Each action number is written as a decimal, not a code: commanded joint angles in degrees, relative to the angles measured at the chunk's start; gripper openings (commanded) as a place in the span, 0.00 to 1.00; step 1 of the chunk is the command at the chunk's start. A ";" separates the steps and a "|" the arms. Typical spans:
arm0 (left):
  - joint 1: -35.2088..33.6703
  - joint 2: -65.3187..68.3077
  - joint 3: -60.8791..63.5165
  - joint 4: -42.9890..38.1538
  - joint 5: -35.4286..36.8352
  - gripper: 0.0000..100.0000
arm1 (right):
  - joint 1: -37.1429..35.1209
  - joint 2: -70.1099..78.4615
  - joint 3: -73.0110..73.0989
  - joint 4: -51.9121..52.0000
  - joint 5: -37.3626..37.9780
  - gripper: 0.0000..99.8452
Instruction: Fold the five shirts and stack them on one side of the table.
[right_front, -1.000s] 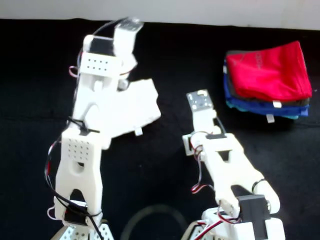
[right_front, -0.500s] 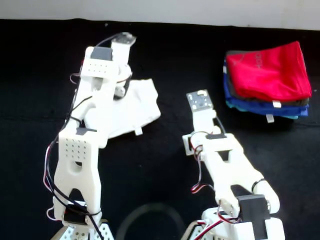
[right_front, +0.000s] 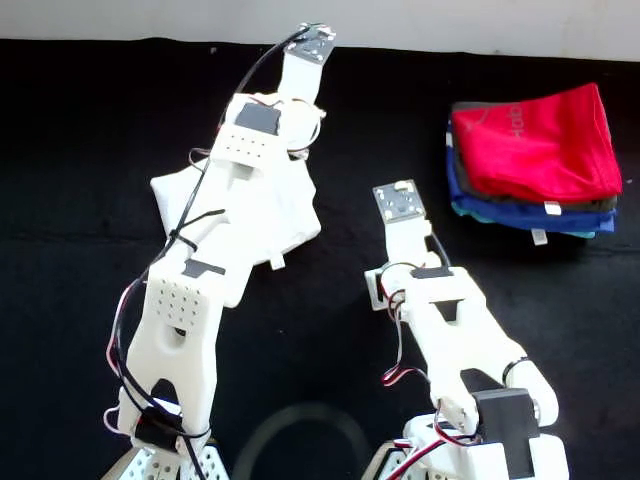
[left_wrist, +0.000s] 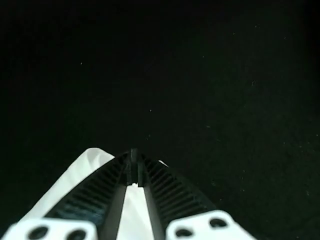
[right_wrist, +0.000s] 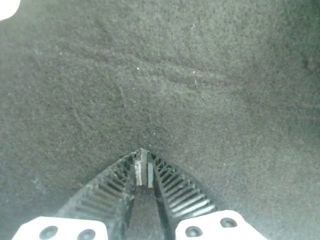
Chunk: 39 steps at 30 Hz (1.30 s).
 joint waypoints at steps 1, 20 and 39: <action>0.66 -6.73 -4.26 11.16 -0.44 0.01 | -0.57 0.92 -1.36 -1.27 -0.35 0.01; 12.44 2.86 -2.86 34.02 -0.09 0.01 | -0.57 0.92 -1.36 -1.27 -0.35 0.01; 1.10 -8.13 -2.86 37.36 -0.18 0.01 | -0.40 0.84 -1.27 -1.27 -0.44 0.01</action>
